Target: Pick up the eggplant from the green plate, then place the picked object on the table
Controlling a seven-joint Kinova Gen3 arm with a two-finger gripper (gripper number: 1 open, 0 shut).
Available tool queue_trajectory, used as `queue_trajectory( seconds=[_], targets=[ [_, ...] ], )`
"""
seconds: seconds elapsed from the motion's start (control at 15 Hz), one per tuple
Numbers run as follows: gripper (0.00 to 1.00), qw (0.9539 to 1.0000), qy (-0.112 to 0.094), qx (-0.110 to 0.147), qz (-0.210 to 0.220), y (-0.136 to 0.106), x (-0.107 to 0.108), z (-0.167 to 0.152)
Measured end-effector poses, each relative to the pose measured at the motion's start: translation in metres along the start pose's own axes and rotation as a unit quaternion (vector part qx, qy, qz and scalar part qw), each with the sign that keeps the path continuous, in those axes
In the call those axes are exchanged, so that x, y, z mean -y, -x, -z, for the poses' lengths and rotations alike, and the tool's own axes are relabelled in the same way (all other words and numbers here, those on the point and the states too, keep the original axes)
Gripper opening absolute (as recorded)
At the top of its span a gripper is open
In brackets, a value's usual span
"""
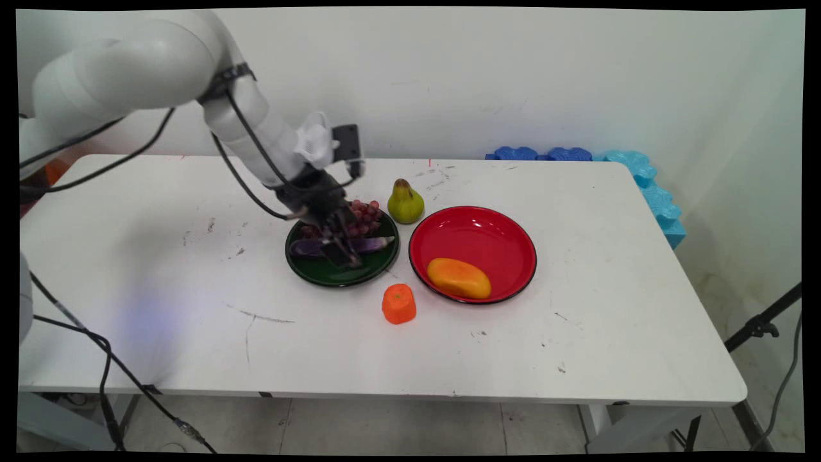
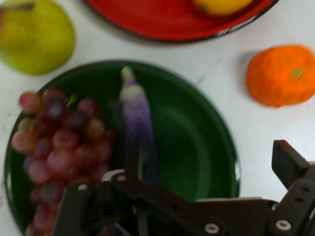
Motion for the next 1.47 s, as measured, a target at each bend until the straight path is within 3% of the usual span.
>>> queue_trajectory(
  seconds=[0.47,1.07,1.13,1.47],
  targets=[
    [1.00,0.9993,-0.017,0.034,0.001,0.037,0.024,-0.013],
    [1.00,0.9992,-0.023,0.032,-0.004,0.053,0.034,-0.048],
    [0.00,0.9993,-0.021,0.032,-0.006,0.054,0.032,-0.050],
    [0.00,0.9992,-0.014,0.028,-0.025,0.058,0.022,-0.056]
  ],
)
